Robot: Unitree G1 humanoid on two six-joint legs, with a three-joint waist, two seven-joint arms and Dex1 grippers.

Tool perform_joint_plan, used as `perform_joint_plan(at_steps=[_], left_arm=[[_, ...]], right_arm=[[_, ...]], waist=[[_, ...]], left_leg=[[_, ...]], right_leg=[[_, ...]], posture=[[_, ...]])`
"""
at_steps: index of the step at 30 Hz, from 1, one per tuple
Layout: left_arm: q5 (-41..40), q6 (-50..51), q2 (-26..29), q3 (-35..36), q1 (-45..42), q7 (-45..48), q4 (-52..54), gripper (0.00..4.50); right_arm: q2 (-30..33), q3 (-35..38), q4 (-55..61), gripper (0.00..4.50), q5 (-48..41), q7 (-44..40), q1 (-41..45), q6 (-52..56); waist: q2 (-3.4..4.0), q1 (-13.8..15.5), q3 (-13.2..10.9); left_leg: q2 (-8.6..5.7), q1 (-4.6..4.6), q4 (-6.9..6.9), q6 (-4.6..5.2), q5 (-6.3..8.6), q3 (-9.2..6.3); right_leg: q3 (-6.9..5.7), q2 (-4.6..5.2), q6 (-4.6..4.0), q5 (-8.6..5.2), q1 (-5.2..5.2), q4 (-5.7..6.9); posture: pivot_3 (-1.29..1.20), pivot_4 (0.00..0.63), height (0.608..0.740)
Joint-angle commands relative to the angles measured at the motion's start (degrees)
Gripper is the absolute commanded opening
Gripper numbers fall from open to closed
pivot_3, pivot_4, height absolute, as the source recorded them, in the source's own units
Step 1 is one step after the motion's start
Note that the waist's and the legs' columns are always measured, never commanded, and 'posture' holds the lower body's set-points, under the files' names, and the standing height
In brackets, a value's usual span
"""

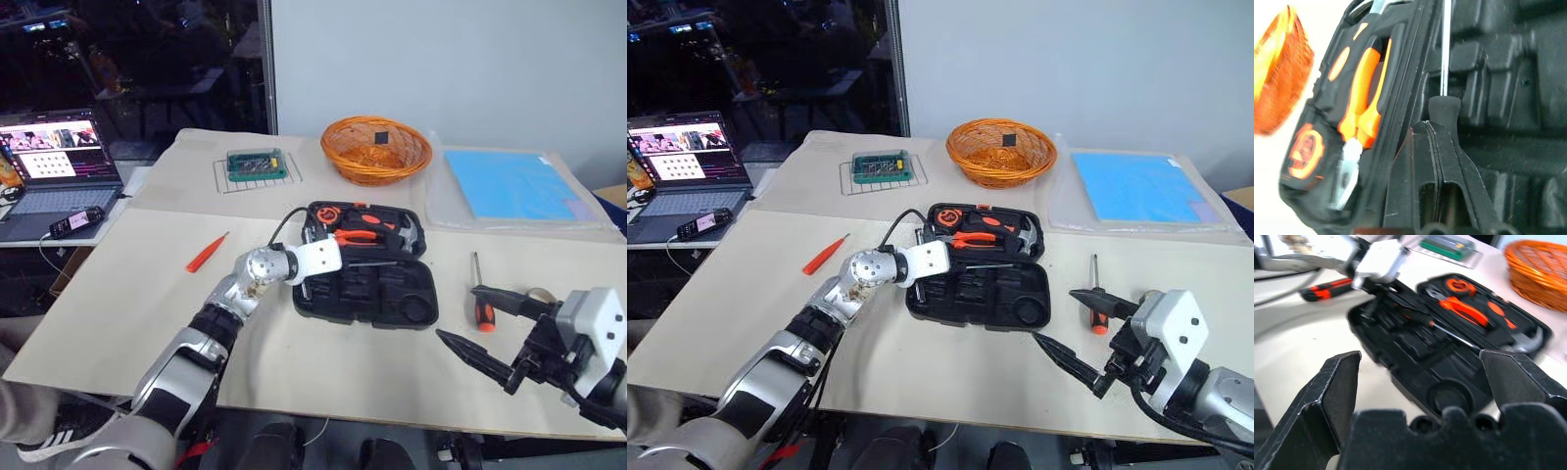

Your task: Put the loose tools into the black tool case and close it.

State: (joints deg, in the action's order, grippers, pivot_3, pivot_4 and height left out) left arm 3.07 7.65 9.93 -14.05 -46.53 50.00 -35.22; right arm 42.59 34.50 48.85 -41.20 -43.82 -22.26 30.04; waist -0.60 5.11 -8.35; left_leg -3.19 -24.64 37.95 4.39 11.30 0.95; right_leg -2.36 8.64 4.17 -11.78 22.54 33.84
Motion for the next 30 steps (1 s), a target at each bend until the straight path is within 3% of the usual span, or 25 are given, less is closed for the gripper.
perform_joint_plan(at_steps=[1,5,8,14,16,18,24,30], left_arm=[[-9.54,14.04,-0.62,4.99,-0.52,5.48,4.75,0.03],[-15.2,25.69,-0.12,8.83,0.37,3.53,13.5,0.03],[-17.75,31.59,-0.02,10.0,1.28,1.69,19.11,0.71],[-14.58,30.5,-1.66,6.72,5.03,-5.85,22.96,2.91],[-12.69,27.71,-2.66,5.33,5.93,-8.72,21.42,2.79],[-10.85,25.76,-2.88,4.04,6.26,-10.54,19.68,2.35],[-10.75,20.58,-6.29,4.86,6.49,-14.08,12.71,0.04],[-10.97,21.77,-5.81,5.17,6.66,-13.4,11.55,0.04]], right_arm=[[0.07,-0.28,0.7,4.5,0.96,0.7,0.95,-1.92],[-1.68,-0.6,1.82,4.5,1.9,2.18,0.14,-2.45],[-2.58,-0.82,2.6,4.5,2.45,3.32,-0.36,-2.53],[-3.3,-2.66,3.75,4.5,3.22,5.22,-0.66,-2.64],[-3.4,-2.81,3.83,4.5,3.55,5.54,-0.89,-2.77],[-3.47,-2.79,3.91,4.5,3.78,5.69,-1.11,-2.89],[-3.79,-2.36,4.24,4.5,4.69,5.91,-1.99,-3.12],[-4.45,-1.23,4.77,4.5,5.12,6.1,-4.08,-3.69]], waist=[[-0.05,-0.15,-0.03],[-0.13,-0.7,-0.09],[-0.18,-1.33,-0.12],[-0.18,-1.75,-0.14],[-0.2,-1.69,-0.14],[-0.24,-1.58,-0.17],[-0.24,-1.31,-0.17],[-0.24,-1.31,-0.17]], left_leg=[[0.0,-0.14,0.01,0.01,-0.01,0.0],[-0.09,-0.7,0.06,0.5,-0.32,0.0],[-0.1,-0.74,0.06,0.58,-0.3,-0.03],[-0.07,-0.67,0.05,0.48,-0.25,-0.04],[-0.06,-0.59,0.06,0.21,-0.13,-0.04],[-0.06,-0.59,0.06,0.07,-0.12,-0.03],[-0.04,-0.5,0.06,0.0,-0.17,-0.04],[-0.05,-0.51,0.06,0.0,-0.17,-0.04]], right_leg=[[-0.01,-0.07,0.29,0.17,0.19,0.05],[0.04,-0.22,0.0,0.32,0.62,0.3],[0.06,-0.25,-0.22,0.45,0.65,0.3],[0.07,-0.25,0.17,0.21,0.63,0.25],[0.08,-0.24,0.18,0.21,0.62,0.26],[0.08,-0.24,0.19,0.28,0.62,0.26],[0.06,-0.21,0.2,0.33,0.63,0.25],[0.04,-0.21,0.22,0.33,0.64,0.23]], posture=[[0.0,0.15,0.74],[0.0,0.15,0.74],[0.0,0.15,0.74],[0.0,0.15,0.74],[0.0,0.15,0.74],[0.0,0.15,0.74],[0.0,0.15,0.74],[0.0,0.15,0.74]])
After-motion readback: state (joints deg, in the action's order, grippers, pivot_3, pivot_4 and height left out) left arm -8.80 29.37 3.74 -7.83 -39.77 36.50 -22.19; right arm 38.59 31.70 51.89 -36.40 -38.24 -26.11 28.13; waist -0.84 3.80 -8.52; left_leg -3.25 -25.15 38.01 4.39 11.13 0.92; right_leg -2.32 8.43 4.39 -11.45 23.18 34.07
